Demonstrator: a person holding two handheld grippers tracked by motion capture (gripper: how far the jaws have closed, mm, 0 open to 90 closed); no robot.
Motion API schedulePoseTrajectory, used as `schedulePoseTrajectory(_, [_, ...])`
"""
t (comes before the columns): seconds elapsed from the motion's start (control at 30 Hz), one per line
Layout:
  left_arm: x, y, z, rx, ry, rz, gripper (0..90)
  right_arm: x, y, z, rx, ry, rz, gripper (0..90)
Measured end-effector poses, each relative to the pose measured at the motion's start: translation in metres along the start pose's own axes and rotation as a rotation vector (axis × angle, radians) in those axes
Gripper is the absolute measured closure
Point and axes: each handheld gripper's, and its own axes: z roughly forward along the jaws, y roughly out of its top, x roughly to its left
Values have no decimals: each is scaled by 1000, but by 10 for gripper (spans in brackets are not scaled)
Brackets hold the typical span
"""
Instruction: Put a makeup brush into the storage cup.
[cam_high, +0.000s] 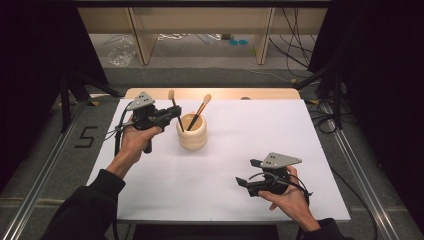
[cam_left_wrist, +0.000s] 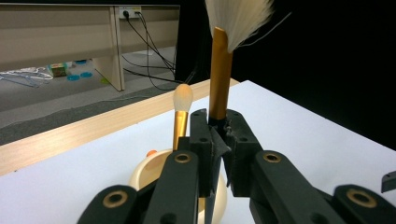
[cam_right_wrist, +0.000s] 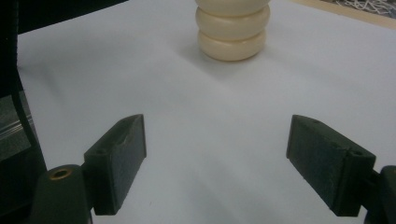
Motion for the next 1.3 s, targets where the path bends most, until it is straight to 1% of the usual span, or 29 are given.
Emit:
schedulePoseTrajectory(0.23, [3, 5, 10, -11, 11, -3, 833, 0, 0, 0, 4, 7, -4, 210])
schedulePoseTrajectory(0.33, [4, 4, 16, 2, 24, 11, 832, 0, 0, 0, 4, 5, -6, 210])
schedulePoseTrajectory(0.5, [8, 3, 23, -3, 31, -4, 832, 0, 0, 1, 6, 7, -7, 211])
schedulePoseTrajectory(0.57, [9, 3, 25, 2, 40, 3, 832, 0, 0, 1, 5, 7, -7, 211])
schedulePoseTrajectory(0.63, [10, 2, 28, 4, 44, -8, 832, 0, 0, 1, 6, 7, -7, 211])
schedulePoseTrajectory(0.7, [12, 1, 30, 6, 48, -3, 832, 0, 0, 1, 6, 8, -7, 210])
schedulePoseTrajectory(0.8, [12, -1, 33, 8, 47, -12, 832, 1, 0, 1, 9, 12, -3, 210])
schedulePoseTrajectory(0.83, [13, -1, 34, 12, 46, -5, 832, 1, 0, 1, 9, 11, -4, 210])
schedulePoseTrajectory(1.0, [13, -4, 38, 18, 51, -10, 832, 0, 0, 1, 8, 11, -5, 210])
schedulePoseTrajectory(1.13, [13, -8, 43, 38, 52, -9, 831, 1, 0, 1, 9, 14, -3, 211])
schedulePoseTrajectory(1.17, [13, -9, 44, 43, 50, -2, 832, 1, 0, 1, 9, 14, -2, 210])
schedulePoseTrajectory(1.23, [14, -11, 45, 46, 52, -3, 831, 0, 0, 1, 7, 14, -4, 211])
schedulePoseTrajectory(1.3, [15, -13, 45, 50, 59, -14, 831, 0, 0, 1, 9, 14, -3, 211])
